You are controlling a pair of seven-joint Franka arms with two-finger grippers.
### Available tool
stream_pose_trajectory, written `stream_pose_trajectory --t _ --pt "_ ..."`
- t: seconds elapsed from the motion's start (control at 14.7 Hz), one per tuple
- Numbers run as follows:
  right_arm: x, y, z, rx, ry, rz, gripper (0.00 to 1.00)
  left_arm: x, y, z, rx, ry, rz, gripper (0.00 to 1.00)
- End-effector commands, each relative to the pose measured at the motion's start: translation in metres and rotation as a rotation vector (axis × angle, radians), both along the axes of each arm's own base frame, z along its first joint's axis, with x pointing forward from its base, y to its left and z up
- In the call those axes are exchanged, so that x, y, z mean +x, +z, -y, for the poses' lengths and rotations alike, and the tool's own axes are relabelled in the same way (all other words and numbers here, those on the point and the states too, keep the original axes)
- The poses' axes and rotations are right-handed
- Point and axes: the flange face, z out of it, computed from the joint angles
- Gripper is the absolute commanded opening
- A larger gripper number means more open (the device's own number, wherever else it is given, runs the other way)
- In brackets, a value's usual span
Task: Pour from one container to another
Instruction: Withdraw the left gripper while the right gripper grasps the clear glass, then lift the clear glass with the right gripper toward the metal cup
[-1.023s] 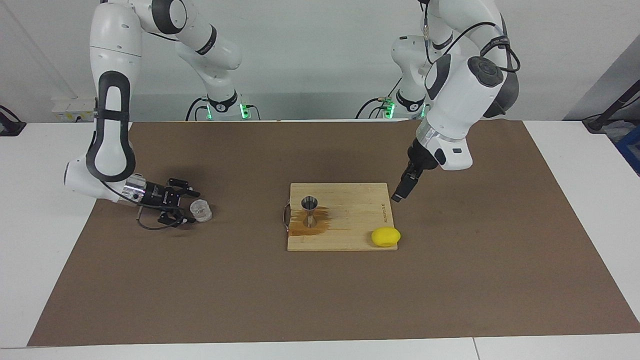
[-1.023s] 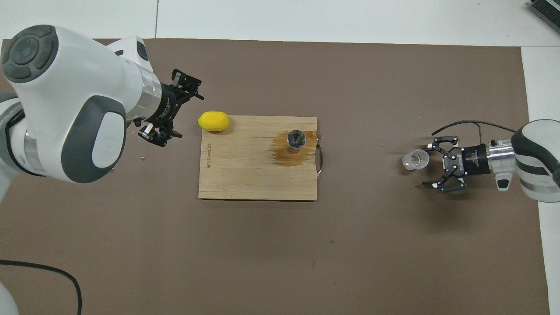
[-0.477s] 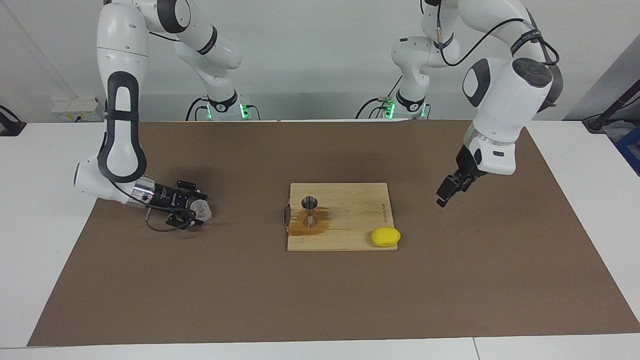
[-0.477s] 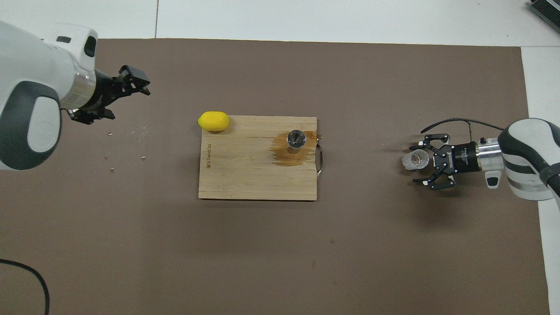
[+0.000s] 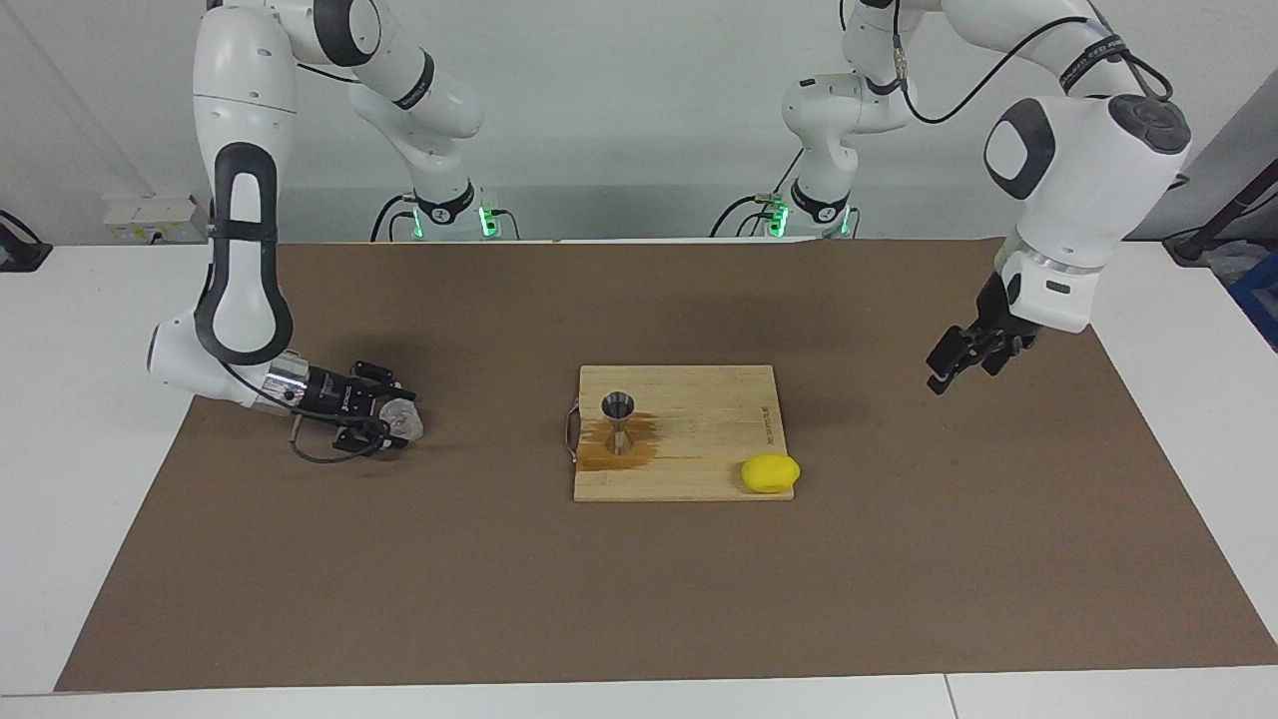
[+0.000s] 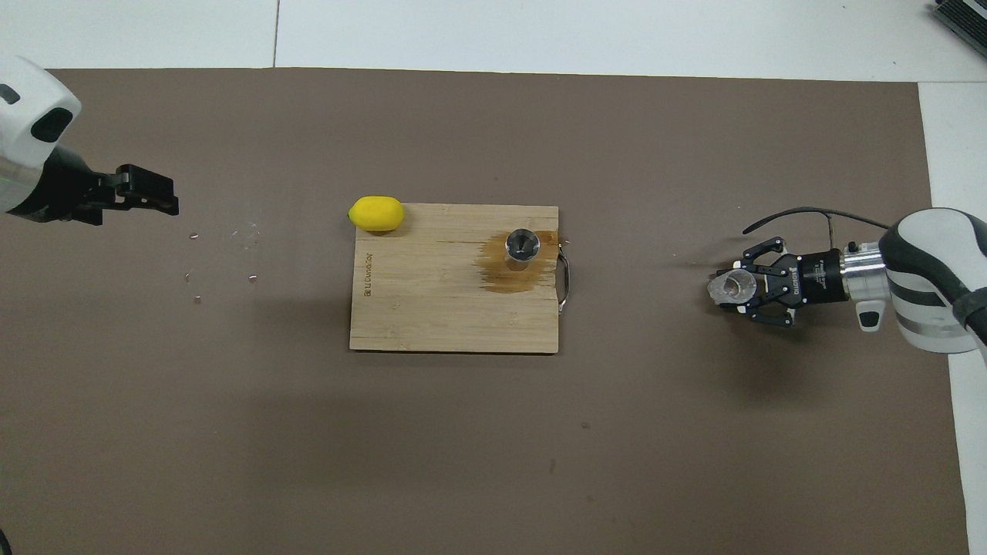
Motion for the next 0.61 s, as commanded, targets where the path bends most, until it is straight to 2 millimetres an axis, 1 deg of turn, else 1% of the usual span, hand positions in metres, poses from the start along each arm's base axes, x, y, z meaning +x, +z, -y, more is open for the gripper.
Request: stream_pose_trajectory --t 0.0,0.07,0.14,0.2,0.27,0.34,0.41,0.55 --pt "0.006 0.025 -0.004 -0.002 -0.056 0.015 0.00 -0.038 0.026 0.007 0.031 -0.091 -0.061 1.00" --pt "0.010 0.035 -0.019 -0.019 -0.030 0.023 0.00 -0.046 0.036 0.010 0.033 -0.098 -0.076 1.00" --pt "0.014 0.044 -0.029 -0.033 -0.022 0.040 0.00 -0.052 0.042 0.016 0.036 -0.109 -0.087 1.00" --pt "0.016 0.052 -0.035 -0.044 -0.029 0.046 0.00 -0.055 0.047 0.018 0.044 -0.116 -0.086 1.00" --pt "0.019 0.059 -0.048 -0.055 -0.033 0.036 0.00 -0.057 0.048 0.018 0.063 -0.121 -0.090 1.00" --pt "0.022 0.068 -0.058 -0.069 -0.045 0.032 0.00 -0.061 0.050 0.025 0.079 -0.135 -0.083 1.00" --pt "0.025 0.077 -0.073 -0.083 -0.057 0.028 0.00 -0.062 0.050 0.026 0.081 -0.137 -0.082 1.00" --pt "0.035 0.087 -0.102 -0.137 -0.062 0.024 0.00 -0.061 0.053 0.025 0.081 -0.134 -0.074 1.00"
